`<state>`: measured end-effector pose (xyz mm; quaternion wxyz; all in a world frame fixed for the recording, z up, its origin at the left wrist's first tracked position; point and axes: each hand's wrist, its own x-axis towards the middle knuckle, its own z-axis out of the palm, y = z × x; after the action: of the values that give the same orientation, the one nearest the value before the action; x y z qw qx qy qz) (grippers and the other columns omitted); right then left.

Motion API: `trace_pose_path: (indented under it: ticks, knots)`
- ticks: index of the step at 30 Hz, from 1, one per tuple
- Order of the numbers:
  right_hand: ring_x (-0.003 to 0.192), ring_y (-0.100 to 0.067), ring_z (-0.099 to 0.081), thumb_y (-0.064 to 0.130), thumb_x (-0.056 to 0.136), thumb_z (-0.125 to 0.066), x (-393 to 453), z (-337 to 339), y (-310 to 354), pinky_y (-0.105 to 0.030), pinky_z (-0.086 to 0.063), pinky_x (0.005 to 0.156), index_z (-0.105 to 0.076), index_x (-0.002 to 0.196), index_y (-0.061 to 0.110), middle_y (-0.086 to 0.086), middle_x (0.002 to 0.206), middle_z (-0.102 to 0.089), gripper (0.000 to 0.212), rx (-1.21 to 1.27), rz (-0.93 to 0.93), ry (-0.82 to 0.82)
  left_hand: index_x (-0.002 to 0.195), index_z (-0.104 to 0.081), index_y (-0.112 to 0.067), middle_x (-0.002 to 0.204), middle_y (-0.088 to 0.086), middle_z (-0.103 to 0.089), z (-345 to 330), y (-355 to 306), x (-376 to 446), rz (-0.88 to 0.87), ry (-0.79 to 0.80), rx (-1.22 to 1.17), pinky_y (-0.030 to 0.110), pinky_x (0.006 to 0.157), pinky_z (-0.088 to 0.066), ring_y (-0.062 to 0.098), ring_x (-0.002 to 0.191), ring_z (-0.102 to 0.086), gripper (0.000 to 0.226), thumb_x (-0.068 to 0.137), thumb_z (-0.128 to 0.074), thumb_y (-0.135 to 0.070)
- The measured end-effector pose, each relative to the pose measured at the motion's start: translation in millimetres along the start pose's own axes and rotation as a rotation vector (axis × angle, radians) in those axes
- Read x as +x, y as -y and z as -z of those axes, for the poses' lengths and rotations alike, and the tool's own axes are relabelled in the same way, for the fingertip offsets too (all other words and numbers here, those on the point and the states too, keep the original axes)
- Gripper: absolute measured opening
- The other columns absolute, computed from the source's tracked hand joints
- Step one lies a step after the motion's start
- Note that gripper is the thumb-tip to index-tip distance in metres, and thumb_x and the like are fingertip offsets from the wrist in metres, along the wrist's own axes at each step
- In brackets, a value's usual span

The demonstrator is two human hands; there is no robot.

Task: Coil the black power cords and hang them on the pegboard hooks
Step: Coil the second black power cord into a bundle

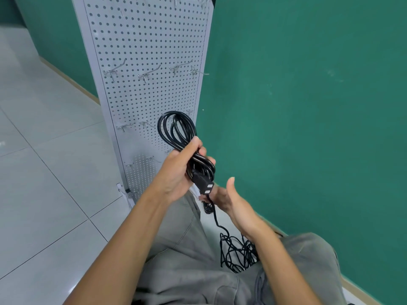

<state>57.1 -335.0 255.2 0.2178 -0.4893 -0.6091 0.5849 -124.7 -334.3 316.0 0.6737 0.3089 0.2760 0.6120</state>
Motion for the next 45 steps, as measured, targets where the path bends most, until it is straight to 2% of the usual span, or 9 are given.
trace_pose_path:
  ticks: [3,7,11,18,26,31,36,40,45]
  knots:
    - [0.120,-0.003,-0.062,0.067,0.103,-0.013,-0.8,-0.4,-4.9,-0.031,-0.037,0.107,-0.067,0.118,0.033,0.013,0.117,-0.074,0.065,-0.077,-0.042,0.006,0.088,-0.057,-0.016,0.076,-0.004,-0.056,5.9,-4.7,2.4,-0.054,-0.097,-0.038,0.033,0.079,-0.054,0.018,0.075,-0.065,0.021,0.096,-0.060,-0.035]
    - [0.090,-0.009,-0.070,0.031,0.104,-0.058,-0.9,5.5,-14.3,-0.036,-0.052,0.092,-0.069,0.095,0.022,0.003,0.096,-0.075,0.017,-0.214,0.009,-0.053,0.088,-0.056,-0.015,0.074,-0.004,-0.056,11.2,-13.2,3.9,-0.132,-0.223,-0.019,0.029,0.070,-0.057,0.016,0.071,-0.066,0.024,0.107,-0.050,-0.029]
    - [0.070,0.001,-0.061,0.003,0.094,-0.068,-7.8,15.9,-5.1,-0.012,-0.046,0.071,-0.075,0.094,0.015,0.010,0.079,-0.070,0.014,-0.176,0.126,-0.178,0.089,-0.054,-0.013,0.071,-0.004,-0.056,22.5,-20.7,7.7,-0.195,-0.343,0.120,0.029,0.070,-0.058,0.016,0.068,-0.067,0.023,0.108,-0.051,-0.026]
    - [0.103,-0.001,-0.070,-0.002,0.100,-0.056,-33.2,29.0,47.7,-0.010,-0.047,0.092,-0.075,0.110,0.024,0.010,0.099,-0.078,0.034,-0.239,0.339,-0.205,0.087,-0.054,-0.009,0.077,0.004,-0.059,29.3,-21.4,8.6,-0.125,-0.337,0.427,0.031,0.070,-0.060,0.019,0.068,-0.069,0.029,0.108,-0.050,-0.030]
    - [0.087,-0.002,-0.070,0.001,0.084,-0.079,-44.0,15.5,90.1,-0.013,-0.050,0.082,-0.067,0.086,0.023,0.013,0.085,-0.075,0.025,-0.369,0.515,-0.455,0.095,-0.063,-0.006,0.080,0.002,-0.070,-0.6,2.7,0.8,0.002,-0.041,0.882,0.025,0.071,-0.049,0.008,0.068,-0.066,0.040,0.106,-0.048,-0.041]
    - [0.060,-0.011,-0.054,0.020,0.068,-0.093,-47.6,23.0,90.0,-0.015,-0.039,0.058,-0.058,0.076,0.021,0.007,0.072,-0.063,0.036,-0.429,0.521,-0.678,0.115,-0.060,-0.019,0.103,-0.006,-0.066,-18.4,8.8,-8.5,0.097,0.079,0.791,0.030,0.095,-0.051,0.005,0.095,-0.064,0.044,0.094,-0.048,-0.056]
    - [0.054,-0.010,-0.043,0.025,0.064,-0.094,-49.1,27.3,86.5,-0.016,-0.036,0.052,-0.056,0.075,0.021,0.005,0.068,-0.060,0.039,-0.403,0.476,-0.717,0.099,-0.060,-0.010,0.084,-0.004,-0.059,-25.7,10.7,-12.1,0.098,0.284,0.807,0.022,0.076,-0.050,0.005,0.076,-0.058,0.024,0.098,-0.067,-0.033]
    - [0.060,-0.014,-0.050,0.034,0.063,-0.095,-44.7,26.0,81.5,-0.021,-0.044,0.060,-0.059,0.076,0.024,0.007,0.075,-0.065,0.039,-0.273,0.448,-0.683,0.098,-0.058,0.005,0.081,0.012,-0.056,-25.2,11.2,-13.3,0.139,0.285,0.608,0.030,0.068,-0.054,0.018,0.072,-0.062,0.026,0.087,-0.069,-0.015]
    - [0.081,-0.019,-0.068,0.028,0.093,-0.071,-30.4,33.8,51.4,-0.033,-0.054,0.081,-0.062,0.095,0.015,-0.008,0.087,-0.071,0.016,-0.120,0.385,-0.442,0.078,-0.061,-0.013,0.069,0.007,-0.059,-24.2,3.2,-15.4,0.157,0.244,0.303,0.028,0.057,-0.052,0.020,0.065,-0.060,0.015,0.092,-0.060,-0.009]
